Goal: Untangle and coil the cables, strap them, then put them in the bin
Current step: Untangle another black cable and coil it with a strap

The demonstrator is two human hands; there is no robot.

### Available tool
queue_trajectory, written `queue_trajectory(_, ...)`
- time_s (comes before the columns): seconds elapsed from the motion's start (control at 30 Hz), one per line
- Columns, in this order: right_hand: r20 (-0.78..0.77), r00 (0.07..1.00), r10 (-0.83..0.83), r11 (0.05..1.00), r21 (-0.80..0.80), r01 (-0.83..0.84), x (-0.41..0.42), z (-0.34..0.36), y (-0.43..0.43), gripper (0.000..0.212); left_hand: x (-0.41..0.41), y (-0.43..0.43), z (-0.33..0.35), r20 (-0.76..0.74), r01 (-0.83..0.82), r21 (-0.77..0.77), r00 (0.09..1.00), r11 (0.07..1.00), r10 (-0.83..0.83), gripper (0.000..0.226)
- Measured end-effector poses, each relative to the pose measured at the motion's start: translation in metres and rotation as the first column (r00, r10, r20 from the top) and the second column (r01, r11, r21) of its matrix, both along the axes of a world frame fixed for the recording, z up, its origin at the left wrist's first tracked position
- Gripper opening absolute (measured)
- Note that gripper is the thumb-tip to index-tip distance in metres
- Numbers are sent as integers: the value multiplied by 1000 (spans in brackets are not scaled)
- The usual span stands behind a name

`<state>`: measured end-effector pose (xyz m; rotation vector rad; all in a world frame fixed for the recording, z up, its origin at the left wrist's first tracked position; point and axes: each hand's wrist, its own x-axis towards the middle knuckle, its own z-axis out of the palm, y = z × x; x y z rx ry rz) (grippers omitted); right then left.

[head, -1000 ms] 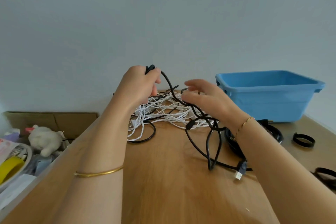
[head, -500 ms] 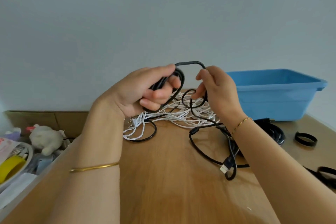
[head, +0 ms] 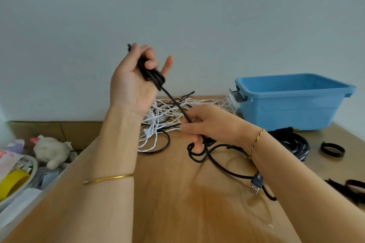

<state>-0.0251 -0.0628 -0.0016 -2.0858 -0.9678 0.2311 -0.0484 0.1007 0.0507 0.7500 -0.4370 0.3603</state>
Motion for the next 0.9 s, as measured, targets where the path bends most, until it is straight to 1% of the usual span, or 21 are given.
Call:
queue_trajectory(0.1,-11,998,63,997,-35,-64,-10,7,3,11,2,1,-4,24,-244,156,970,957,243,21)
queue_trajectory(0.13,-7,997,83,995,-51,-84,-13,11,4,10,4,-2,-7,42,-319,240,947,917,318,20)
queue_trajectory(0.17,0,995,100,992,-73,-99,-16,14,6,9,5,-7,-10,78,-406,346,911,846,405,18)
queue_trajectory(0.2,13,995,97,991,-93,-96,-19,17,6,9,7,-10,-13,142,-504,474,853,722,503,16)
queue_trajectory(0.27,61,998,0,996,-86,5,-19,24,3,10,9,-15,-18,309,-613,701,721,363,621,15)
queue_trajectory(0.3,88,993,-81,995,-49,86,-17,27,-1,9,9,-15,-19,371,-603,774,678,192,635,18)
queue_trajectory(0.37,159,962,-220,975,52,214,-13,32,-10,2,9,-13,-19,428,-496,865,647,-79,632,20)
queue_trajectory(0.4,217,939,-266,963,87,253,-12,35,-13,2,6,-12,-18,432,-412,892,653,-186,622,20)
queue_trajectory(0.43,283,912,-296,955,104,278,-11,36,-15,4,5,-12,-16,419,-333,907,673,-257,610,22)
queue_trajectory(0.47,349,881,-319,948,113,299,-9,37,-16,5,2,-13,-15,391,-274,920,706,-281,591,24)
queue_trajectory(0.5,406,846,-346,938,128,323,-8,38,-17,6,0,-15,-14,347,-237,936,748,-261,566,27)
queue_trajectory(0.57,468,773,-428,904,203,377,-2,38,-20,11,-7,-18,-10,216,-171,976,836,-135,505,32)
queue_trajectory(0.6,476,741,-474,881,257,398,0,38,-23,11,-11,-20,-9,164,-126,986,867,-112,470,35)
queue_trajectory(0.63,475,715,-513,858,309,411,2,39,-25,11,-14,-20,-8,152,-94,984,883,-150,444,36)
queue_trajectory(0.67,463,699,-546,836,355,418,3,40,-28,11,-16,-21,-7,167,-77,973,887,-219,430,36)
queue_trajectory(0.7,433,701,-566,818,399,414,4,40,-30,10,-16,-21,-7,183,-68,960,888,-272,421,36)
queue_trajectory(0.73,381,725,-574,801,445,400,5,40,-32,11,-16,-22,-6,181,-64,957,894,-285,409,36)
queue_trajectory(0.77,308,763,-568,780,497,381,6,39,-33,11,-16,-23,-7,148,-50,967,910,-251,387,37)
queue_trajectory(0.8,214,807,-551,752,546,368,8,37,-34,13,-16,-23,-7,78,-16,985,932,-174,354,37)
queue_trajectory(0.87,27,876,-482,707,602,371,13,32,-34,19,-17,-23,-7,-116,102,993,961,66,249,35)
queue_trajectory(0.9,-23,891,-452,709,596,376,16,28,-34,22,-17,-22,-7,-201,167,967,964,195,172,35)
